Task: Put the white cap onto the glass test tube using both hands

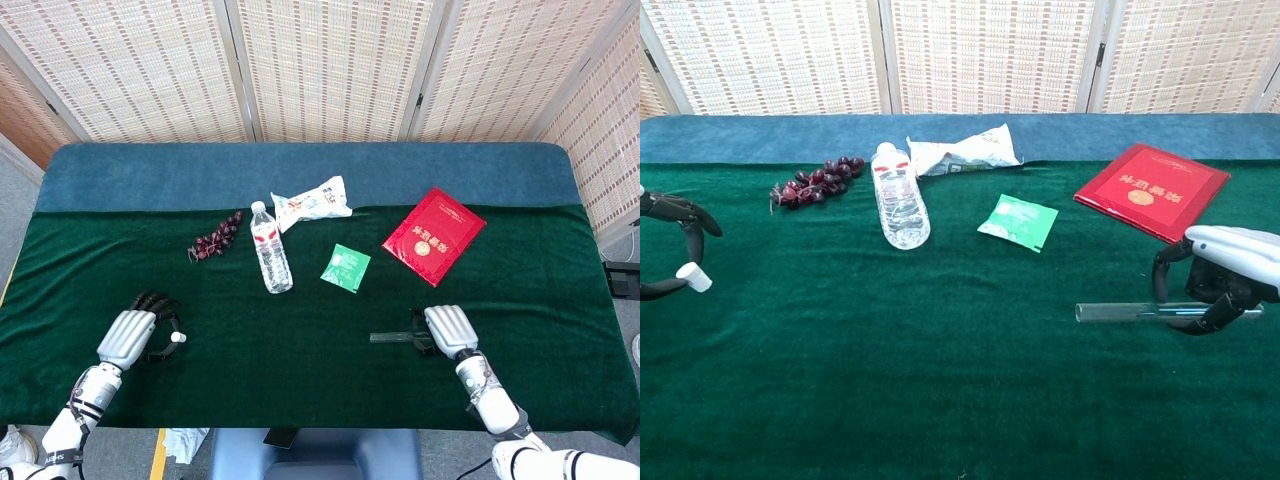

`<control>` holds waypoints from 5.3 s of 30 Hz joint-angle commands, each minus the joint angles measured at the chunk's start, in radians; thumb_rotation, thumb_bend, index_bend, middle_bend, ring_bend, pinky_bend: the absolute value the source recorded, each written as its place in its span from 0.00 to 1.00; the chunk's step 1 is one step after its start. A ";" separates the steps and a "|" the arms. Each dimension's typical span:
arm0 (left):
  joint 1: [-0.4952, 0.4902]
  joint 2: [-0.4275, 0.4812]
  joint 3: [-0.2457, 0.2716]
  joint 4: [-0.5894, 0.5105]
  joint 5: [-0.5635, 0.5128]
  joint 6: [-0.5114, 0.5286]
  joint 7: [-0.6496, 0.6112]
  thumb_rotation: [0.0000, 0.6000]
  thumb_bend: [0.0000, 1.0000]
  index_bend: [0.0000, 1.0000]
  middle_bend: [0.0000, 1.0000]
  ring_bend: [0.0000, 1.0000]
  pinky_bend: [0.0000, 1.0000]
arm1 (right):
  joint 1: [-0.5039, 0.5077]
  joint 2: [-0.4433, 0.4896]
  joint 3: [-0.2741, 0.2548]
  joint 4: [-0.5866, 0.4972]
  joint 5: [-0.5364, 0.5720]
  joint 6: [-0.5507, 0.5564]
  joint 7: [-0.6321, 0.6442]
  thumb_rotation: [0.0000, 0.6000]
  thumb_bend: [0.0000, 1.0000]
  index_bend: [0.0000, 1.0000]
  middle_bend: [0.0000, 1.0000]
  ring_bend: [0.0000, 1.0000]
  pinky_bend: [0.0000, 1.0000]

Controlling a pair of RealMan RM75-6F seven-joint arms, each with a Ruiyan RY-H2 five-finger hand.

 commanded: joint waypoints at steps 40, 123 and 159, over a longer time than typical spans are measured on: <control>-0.092 0.160 -0.201 -0.200 -0.016 0.015 -0.269 1.00 0.53 0.61 0.29 0.15 0.00 | 0.158 -0.083 0.204 -0.056 -0.135 -0.047 0.444 0.99 0.68 0.88 1.00 1.00 1.00; -0.206 0.032 -0.206 -0.269 0.010 0.081 -0.067 1.00 0.53 0.61 0.29 0.15 0.00 | 0.320 -0.299 0.284 0.072 -0.061 -0.025 0.572 0.98 0.68 0.90 1.00 1.00 1.00; -0.185 0.103 -0.163 -0.268 -0.012 0.033 -0.108 1.00 0.36 0.00 0.15 0.02 0.00 | 0.305 -0.253 0.212 0.065 0.004 -0.055 0.430 0.98 0.69 0.90 1.00 1.00 1.00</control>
